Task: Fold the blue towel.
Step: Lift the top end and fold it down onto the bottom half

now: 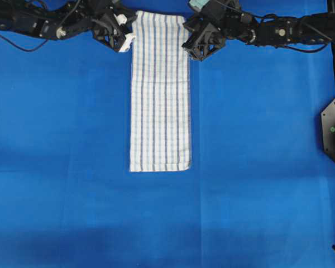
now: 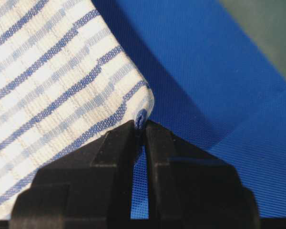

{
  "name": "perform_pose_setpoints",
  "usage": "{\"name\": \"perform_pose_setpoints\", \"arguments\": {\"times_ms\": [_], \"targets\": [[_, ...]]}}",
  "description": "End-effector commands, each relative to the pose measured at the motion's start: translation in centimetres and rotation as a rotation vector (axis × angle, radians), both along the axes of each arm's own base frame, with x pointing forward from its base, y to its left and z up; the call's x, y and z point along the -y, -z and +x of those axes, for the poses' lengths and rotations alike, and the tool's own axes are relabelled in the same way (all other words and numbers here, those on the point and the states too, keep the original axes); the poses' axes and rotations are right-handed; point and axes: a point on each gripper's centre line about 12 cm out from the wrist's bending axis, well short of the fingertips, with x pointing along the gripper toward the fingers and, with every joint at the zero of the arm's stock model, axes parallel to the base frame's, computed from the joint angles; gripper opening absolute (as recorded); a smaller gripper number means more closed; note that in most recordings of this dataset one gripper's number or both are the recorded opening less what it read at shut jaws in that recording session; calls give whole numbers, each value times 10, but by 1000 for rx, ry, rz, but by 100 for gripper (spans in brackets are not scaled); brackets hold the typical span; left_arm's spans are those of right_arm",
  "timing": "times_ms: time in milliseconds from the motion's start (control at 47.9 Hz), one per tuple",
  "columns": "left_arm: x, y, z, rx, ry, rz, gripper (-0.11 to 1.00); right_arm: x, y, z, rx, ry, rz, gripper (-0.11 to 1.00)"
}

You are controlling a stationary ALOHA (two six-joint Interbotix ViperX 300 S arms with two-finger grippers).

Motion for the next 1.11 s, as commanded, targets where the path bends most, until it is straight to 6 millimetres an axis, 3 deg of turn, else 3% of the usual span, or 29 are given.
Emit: {"name": "perform_pose_setpoints", "arguments": {"times_ms": [0, 251, 376, 564, 731, 1086], "targets": [[-2, -27, -1, 51, 1, 34, 3, 2, -26, 0, 57, 6, -38, 7], [12, -34, -3, 49, 27, 25, 3, -5, -33, -5, 65, -3, -38, 7], [27, -42, -1, 63, 63, 31, 3, -21, -41, -7, 79, -34, -39, 7], [70, -66, 3, 106, 166, 46, 3, -60, -54, -12, 112, -105, -28, 7], [121, -82, 0, 155, 276, 29, 3, -100, -61, -18, 139, -169, 6, 7], [215, -77, -4, 193, 463, -92, 3, -180, -60, -18, 178, -279, 69, 7]]}}
